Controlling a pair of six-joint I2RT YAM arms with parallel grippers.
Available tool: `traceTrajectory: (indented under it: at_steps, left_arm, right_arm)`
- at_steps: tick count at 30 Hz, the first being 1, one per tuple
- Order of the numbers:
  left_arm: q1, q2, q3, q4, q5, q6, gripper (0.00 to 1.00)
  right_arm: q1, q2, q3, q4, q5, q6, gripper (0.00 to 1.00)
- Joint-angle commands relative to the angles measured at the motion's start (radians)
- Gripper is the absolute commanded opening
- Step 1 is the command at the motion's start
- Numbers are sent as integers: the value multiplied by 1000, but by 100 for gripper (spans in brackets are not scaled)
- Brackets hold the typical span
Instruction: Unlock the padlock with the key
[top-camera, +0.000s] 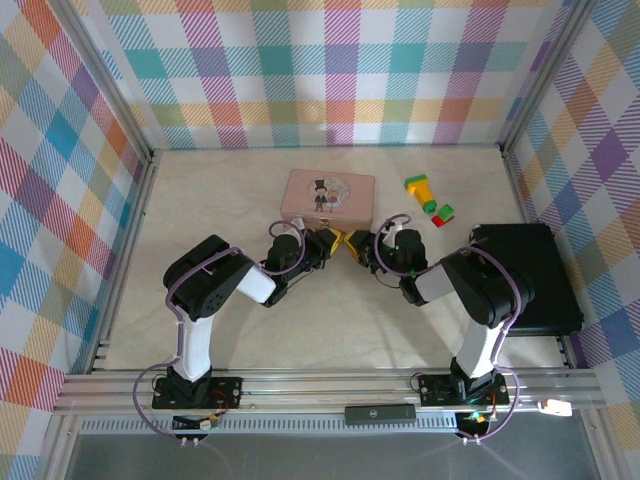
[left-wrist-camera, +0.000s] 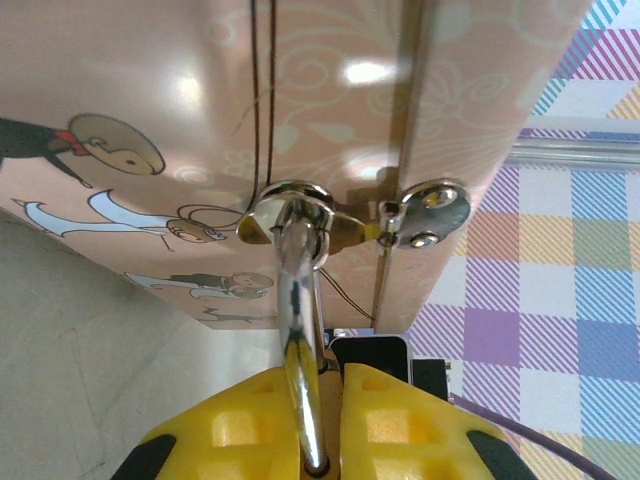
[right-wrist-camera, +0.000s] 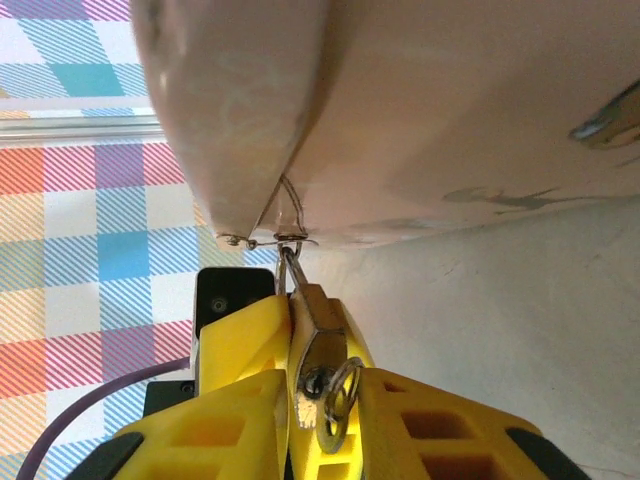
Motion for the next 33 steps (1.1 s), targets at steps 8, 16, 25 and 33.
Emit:
traceTrajectory:
  at_steps: [8, 16, 25, 33]
  left_arm:
    - [-16, -16, -5, 88, 4, 7, 0]
    - [-16, 7, 14, 85, -1, 8, 0]
    - [-16, 11, 20, 81, 1, 5, 0]
    - [-14, 42, 26, 108, 35, 85, 0]
  right_arm:
    - [-3, 29, -11, 98, 18, 27, 17]
    - [16, 24, -14, 60, -17, 38, 28]
    - [18, 48, -15, 94, -8, 57, 8]
    - [1, 44, -32, 151, -20, 193, 0]
